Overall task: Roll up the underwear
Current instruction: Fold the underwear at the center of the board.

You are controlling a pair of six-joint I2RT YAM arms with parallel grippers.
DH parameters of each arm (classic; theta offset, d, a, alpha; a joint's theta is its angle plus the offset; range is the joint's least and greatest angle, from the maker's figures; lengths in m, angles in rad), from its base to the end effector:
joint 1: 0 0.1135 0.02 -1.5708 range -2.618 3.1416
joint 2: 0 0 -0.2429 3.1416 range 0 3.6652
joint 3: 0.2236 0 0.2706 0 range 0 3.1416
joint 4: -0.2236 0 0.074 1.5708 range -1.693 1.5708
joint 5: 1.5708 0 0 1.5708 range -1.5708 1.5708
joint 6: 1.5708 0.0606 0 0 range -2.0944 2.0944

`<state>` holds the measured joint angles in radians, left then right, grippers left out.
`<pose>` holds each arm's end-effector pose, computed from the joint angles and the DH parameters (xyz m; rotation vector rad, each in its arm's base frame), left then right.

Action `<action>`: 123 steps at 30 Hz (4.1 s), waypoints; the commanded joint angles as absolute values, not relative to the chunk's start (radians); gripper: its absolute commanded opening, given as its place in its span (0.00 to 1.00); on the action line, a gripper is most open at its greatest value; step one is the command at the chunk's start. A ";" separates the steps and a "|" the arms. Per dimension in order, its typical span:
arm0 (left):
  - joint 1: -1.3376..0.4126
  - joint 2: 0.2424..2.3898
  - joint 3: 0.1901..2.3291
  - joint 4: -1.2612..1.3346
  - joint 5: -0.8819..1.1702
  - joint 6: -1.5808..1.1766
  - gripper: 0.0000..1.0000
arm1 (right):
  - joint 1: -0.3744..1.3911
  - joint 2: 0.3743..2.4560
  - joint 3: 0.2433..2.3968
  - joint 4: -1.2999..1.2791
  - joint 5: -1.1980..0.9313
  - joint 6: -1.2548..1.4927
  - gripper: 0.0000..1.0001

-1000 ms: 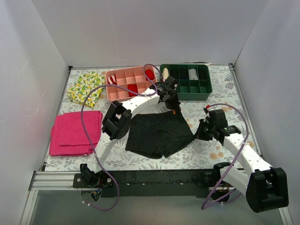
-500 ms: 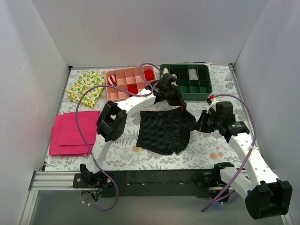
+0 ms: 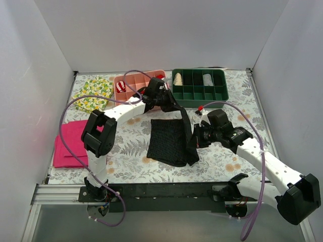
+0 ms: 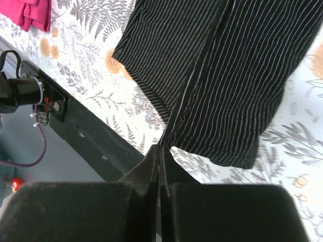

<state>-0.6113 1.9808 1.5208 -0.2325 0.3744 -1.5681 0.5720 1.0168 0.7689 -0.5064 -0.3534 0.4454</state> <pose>0.3806 -0.2938 0.1896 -1.0366 2.5244 -1.3702 0.2057 0.1573 0.2239 -0.3430 2.4271 0.8960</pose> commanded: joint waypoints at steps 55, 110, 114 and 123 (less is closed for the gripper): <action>-0.301 1.844 1.124 -0.255 0.385 -1.293 0.11 | 0.925 1.793 1.149 -0.172 -0.434 0.610 0.01; -0.267 1.655 1.042 -0.432 0.514 -1.278 0.54 | 0.839 1.439 0.825 -0.221 -0.181 0.580 0.04; -0.299 1.614 0.999 -0.445 0.470 -1.279 0.54 | 0.838 1.479 0.813 -0.189 -0.206 0.575 0.03; -0.426 1.620 0.974 -0.428 0.426 -1.333 0.49 | 0.836 1.517 0.793 -0.161 -0.236 0.568 0.01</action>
